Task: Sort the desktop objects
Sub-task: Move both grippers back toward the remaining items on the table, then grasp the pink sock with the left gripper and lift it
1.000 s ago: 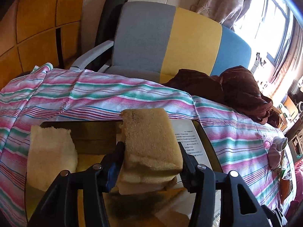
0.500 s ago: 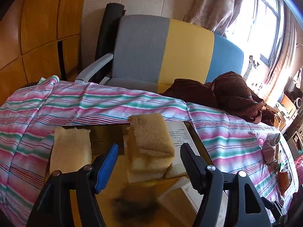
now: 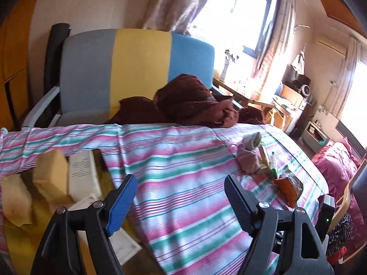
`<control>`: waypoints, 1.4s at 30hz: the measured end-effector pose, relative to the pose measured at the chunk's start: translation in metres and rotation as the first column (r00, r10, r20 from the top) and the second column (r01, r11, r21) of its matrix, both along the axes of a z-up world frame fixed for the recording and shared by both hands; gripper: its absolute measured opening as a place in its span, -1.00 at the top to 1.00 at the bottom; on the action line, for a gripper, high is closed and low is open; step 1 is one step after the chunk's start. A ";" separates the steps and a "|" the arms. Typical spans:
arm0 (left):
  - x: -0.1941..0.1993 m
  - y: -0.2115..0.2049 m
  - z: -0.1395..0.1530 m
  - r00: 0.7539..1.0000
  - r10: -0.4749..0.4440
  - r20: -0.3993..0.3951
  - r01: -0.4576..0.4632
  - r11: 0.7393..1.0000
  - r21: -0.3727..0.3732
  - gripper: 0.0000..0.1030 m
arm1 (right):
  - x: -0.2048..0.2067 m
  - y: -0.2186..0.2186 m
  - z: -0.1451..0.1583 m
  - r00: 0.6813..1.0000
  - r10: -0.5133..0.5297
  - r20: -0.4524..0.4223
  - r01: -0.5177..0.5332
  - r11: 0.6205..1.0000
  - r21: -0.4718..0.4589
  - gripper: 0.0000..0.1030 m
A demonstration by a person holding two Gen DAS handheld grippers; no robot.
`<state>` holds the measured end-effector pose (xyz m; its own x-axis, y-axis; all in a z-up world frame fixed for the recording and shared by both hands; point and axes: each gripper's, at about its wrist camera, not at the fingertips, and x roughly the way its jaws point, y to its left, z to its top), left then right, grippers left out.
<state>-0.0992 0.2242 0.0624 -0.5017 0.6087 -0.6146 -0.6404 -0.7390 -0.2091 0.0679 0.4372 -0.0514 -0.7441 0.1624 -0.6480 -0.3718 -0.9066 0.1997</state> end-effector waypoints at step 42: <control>-0.061 0.271 -0.130 0.909 -0.213 0.359 0.236 0.971 -0.024 -0.26 | 0.022 0.044 -0.024 0.995 -0.023 -0.099 0.018 0.999 -0.049 -0.99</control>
<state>-0.1598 0.4947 -0.0678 -0.1010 0.6327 -0.7678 -0.6850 -0.6039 -0.4075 0.0899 0.4814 -0.0753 -0.8020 0.1487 -0.5785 -0.3665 -0.8873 0.2801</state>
